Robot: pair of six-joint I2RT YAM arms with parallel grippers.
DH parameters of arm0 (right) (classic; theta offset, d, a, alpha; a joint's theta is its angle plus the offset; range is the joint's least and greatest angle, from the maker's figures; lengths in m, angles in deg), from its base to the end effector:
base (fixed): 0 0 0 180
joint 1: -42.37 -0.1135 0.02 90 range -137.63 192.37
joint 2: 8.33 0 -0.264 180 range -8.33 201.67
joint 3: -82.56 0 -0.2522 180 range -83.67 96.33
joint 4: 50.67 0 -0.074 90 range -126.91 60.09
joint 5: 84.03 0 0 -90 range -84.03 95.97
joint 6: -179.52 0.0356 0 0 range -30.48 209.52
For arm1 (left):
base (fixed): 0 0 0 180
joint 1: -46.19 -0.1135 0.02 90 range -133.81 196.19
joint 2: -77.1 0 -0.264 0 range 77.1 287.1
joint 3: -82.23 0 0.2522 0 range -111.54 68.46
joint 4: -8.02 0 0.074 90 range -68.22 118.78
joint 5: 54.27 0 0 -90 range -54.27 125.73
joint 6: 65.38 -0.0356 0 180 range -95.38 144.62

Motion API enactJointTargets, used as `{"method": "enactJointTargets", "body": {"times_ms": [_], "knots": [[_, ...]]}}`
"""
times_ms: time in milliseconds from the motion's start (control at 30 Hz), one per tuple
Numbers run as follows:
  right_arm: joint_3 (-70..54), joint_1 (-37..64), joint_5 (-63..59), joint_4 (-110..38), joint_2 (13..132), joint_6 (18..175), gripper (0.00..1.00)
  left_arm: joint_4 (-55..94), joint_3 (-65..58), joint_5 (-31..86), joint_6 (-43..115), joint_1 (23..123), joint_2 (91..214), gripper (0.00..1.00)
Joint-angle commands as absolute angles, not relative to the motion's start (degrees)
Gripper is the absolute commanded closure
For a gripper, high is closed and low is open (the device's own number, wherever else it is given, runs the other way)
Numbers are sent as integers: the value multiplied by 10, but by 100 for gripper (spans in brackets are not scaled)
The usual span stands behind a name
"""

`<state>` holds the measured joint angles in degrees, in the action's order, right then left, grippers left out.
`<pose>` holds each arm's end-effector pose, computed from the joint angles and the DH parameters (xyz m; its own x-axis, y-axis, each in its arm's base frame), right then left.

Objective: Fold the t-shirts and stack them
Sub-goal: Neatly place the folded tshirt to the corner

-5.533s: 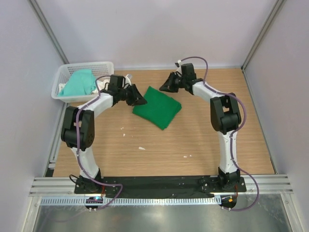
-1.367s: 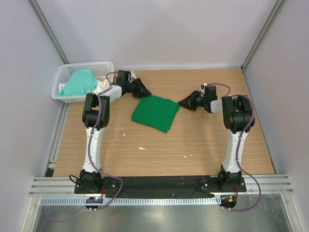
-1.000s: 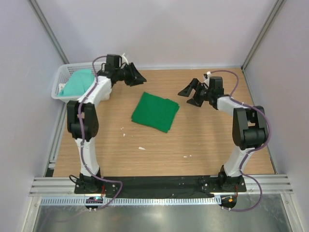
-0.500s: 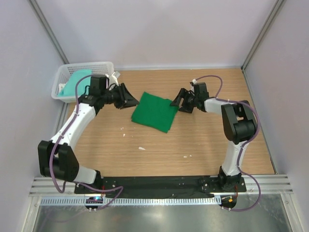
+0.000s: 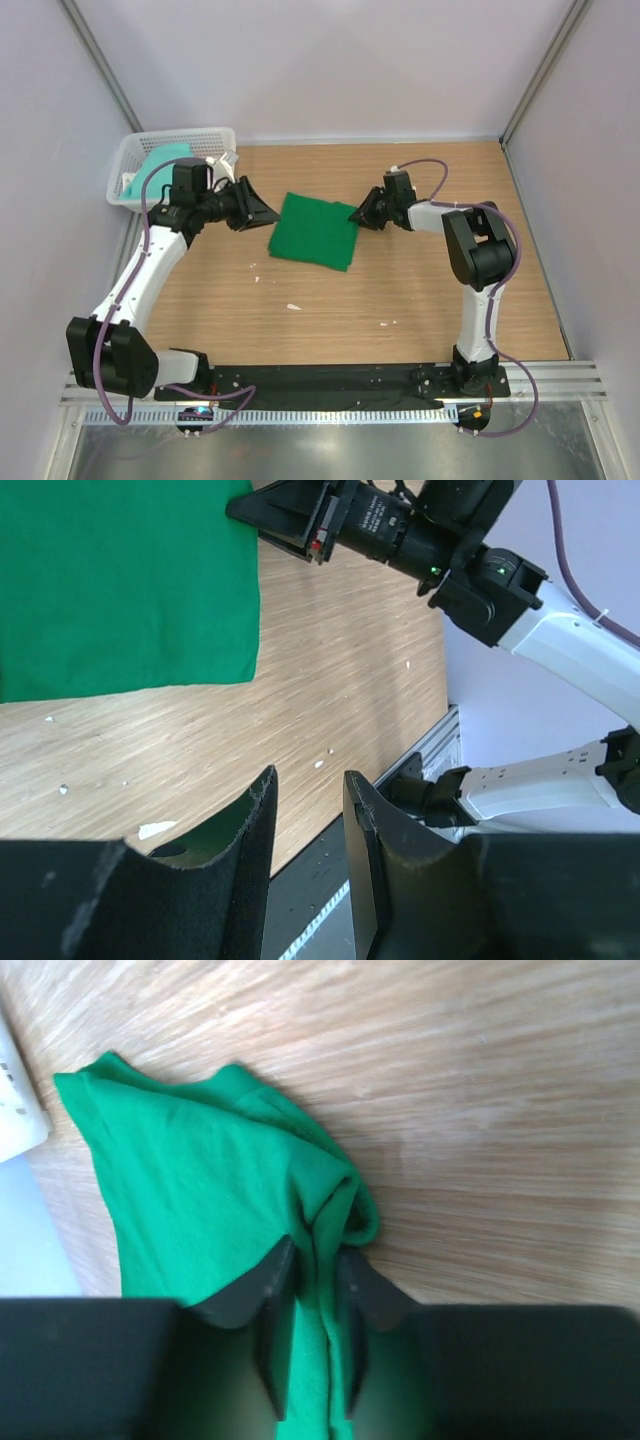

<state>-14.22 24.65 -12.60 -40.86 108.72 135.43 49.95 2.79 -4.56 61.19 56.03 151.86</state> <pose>0.4038 0.1409 0.1339 -0.8223 0.4520 -0.3457 0.1187 0.7303 0.6727 0.2744 -0.0710 0.3276 -0.8588 -0.3123 -0.4061 0.1567 0.5946 -0.7886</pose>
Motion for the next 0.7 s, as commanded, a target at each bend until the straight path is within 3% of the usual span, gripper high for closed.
{"method": "enactJointTargets", "body": {"times_ms": [0,33,167,400,667], "knots": [[-150,237,-81,-380,1100,1382,76,497,17,-78,613,557,1500,66],[-155,238,-79,-380,1097,1385,85,486,21,-86,619,557,1497,66],[-206,253,-58,-387,1059,1425,98,476,38,-91,624,557,1488,66],[-383,343,57,-268,844,1440,98,433,70,-120,654,557,1483,66],[-423,525,130,16,633,1348,98,371,85,-146,694,571,1491,66]]}}
